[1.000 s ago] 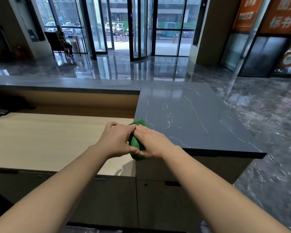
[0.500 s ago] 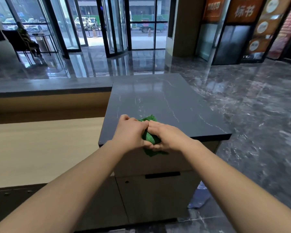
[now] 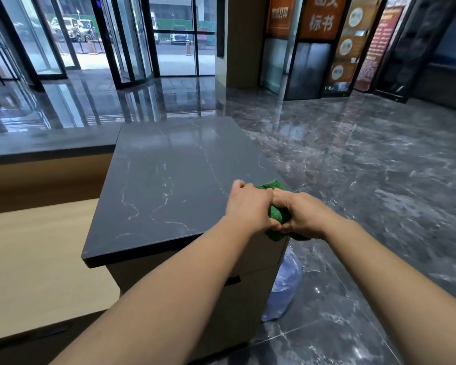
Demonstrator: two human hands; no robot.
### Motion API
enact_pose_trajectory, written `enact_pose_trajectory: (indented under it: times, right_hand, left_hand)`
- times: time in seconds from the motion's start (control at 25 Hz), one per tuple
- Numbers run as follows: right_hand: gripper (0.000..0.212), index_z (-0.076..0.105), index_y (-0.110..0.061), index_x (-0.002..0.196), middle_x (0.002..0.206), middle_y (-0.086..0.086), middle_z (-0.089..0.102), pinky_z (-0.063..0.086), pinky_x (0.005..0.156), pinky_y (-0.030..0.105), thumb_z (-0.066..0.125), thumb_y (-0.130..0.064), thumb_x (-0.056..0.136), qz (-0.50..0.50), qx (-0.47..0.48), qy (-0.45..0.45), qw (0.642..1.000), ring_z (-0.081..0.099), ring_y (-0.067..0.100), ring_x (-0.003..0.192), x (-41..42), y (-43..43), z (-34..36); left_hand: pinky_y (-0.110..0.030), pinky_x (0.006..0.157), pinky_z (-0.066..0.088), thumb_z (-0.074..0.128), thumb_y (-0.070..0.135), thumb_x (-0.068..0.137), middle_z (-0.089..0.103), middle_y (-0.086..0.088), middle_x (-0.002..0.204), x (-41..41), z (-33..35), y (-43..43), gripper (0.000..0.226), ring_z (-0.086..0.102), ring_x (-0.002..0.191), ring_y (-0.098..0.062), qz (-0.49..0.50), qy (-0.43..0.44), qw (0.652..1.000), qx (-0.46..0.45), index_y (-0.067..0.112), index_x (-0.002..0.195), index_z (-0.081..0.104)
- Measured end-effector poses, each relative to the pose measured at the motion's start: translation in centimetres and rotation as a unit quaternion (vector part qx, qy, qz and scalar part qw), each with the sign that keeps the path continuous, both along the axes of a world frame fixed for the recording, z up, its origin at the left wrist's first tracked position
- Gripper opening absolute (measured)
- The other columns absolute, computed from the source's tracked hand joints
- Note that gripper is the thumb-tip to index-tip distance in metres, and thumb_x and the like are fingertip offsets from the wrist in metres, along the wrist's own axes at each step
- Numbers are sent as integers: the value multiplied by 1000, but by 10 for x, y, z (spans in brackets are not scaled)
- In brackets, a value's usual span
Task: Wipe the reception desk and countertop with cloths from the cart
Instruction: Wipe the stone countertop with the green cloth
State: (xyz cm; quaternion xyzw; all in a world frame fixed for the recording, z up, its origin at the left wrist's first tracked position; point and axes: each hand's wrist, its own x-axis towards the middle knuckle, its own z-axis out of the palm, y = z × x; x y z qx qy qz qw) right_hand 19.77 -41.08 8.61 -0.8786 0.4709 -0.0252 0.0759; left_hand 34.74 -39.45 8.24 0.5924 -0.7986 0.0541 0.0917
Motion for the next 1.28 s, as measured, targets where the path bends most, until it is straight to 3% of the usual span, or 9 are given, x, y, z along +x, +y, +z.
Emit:
enact_pose_trajectory:
  times: [0.24,0.52,0.8,1.12,1.2,1.24,1.28]
  right_hand:
    - [45,64,-26,115,125,-8,57,51,81,37,76,-35,72,-44,8,27,999,59,22,102,2,2,3]
    - [42,62,-11,112,145,1,48,42,92,31,76,-32,79,-74,13,30,997,48,24,128,42,23,7]
    - [59,55,-18,134,159,-1,27,31,114,29,75,-33,81,-53,21,-5,998,28,17,145,141,64,4]
    - [62,50,-20,139,160,2,26,34,113,38,73,-35,83,-30,14,6,999,31,22,144,251,111,2]
    - [67,44,-19,144,159,2,27,32,114,39,72,-31,85,-24,11,9,1000,31,24,143,271,121,2]
    - [70,38,-19,148,160,1,25,31,115,39,71,-28,86,-20,9,15,1000,30,24,144,280,126,3]
    - [73,32,-20,151,161,0,22,28,116,38,70,-25,88,-19,7,19,1000,28,23,145,287,131,3]
  left_hand:
    - [-35,94,26,67,59,74,67,1,100,-2,1,-4,49,55,104,-22,-17,13,1000,10,26,109,58]
    - [-34,91,27,65,56,77,68,2,96,38,9,12,43,58,97,-21,-48,3,998,34,28,109,60]
    - [-34,96,27,65,57,77,66,4,91,138,14,64,46,58,96,-20,-32,7,998,47,30,114,58]
    - [-33,92,27,65,57,75,68,10,100,246,11,118,51,58,100,-16,-6,20,999,46,36,121,55]
    - [-34,91,32,68,46,71,67,11,104,268,13,134,55,58,101,-16,-2,79,993,84,36,123,55]
    - [-34,92,37,69,37,66,66,10,109,279,11,142,62,58,103,-16,16,170,978,117,33,126,55]
    - [-33,91,40,67,29,61,62,6,118,290,8,150,69,56,105,-16,52,303,940,150,28,129,55]
